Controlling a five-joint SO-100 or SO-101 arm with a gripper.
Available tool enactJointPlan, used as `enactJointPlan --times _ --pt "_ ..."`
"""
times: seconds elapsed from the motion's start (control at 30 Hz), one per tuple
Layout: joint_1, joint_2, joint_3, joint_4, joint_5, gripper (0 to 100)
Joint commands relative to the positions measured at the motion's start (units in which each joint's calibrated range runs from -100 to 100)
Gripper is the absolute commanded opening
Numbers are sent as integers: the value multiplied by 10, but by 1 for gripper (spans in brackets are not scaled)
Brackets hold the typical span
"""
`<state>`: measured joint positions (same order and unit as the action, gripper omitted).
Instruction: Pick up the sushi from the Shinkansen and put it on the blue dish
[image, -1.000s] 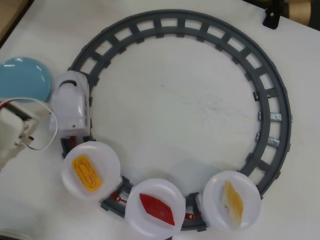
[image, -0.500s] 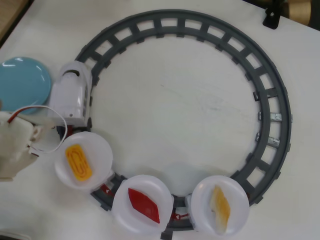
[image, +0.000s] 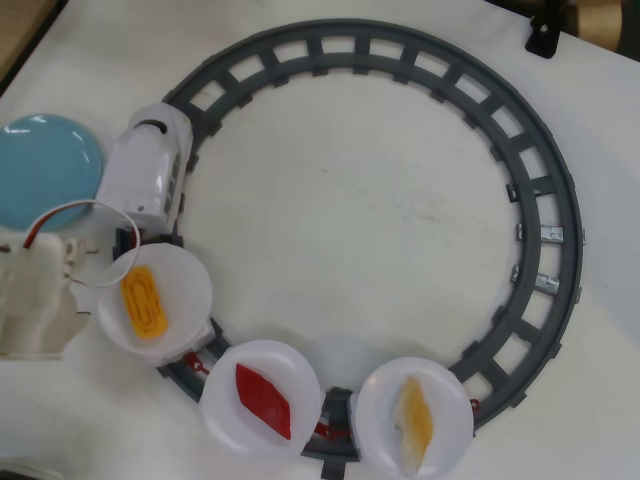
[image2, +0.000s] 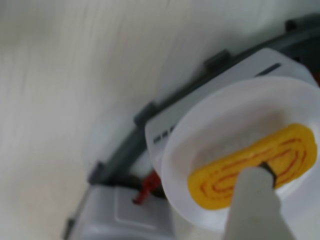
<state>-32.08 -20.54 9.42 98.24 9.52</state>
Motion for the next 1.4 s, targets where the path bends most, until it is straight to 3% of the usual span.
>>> enactJointPlan --times 0.0,0.23,0.5,0.63,0.9,1.37 --pt "17 1 -9 8 82 25" --pt "41 1 -1 -52 204 25" --pt "39 1 15 -84 308 25" --pt "39 1 35 -89 338 32" --pt "41 2 93 -181 421 32" --pt "34 42 130 -323 464 31"
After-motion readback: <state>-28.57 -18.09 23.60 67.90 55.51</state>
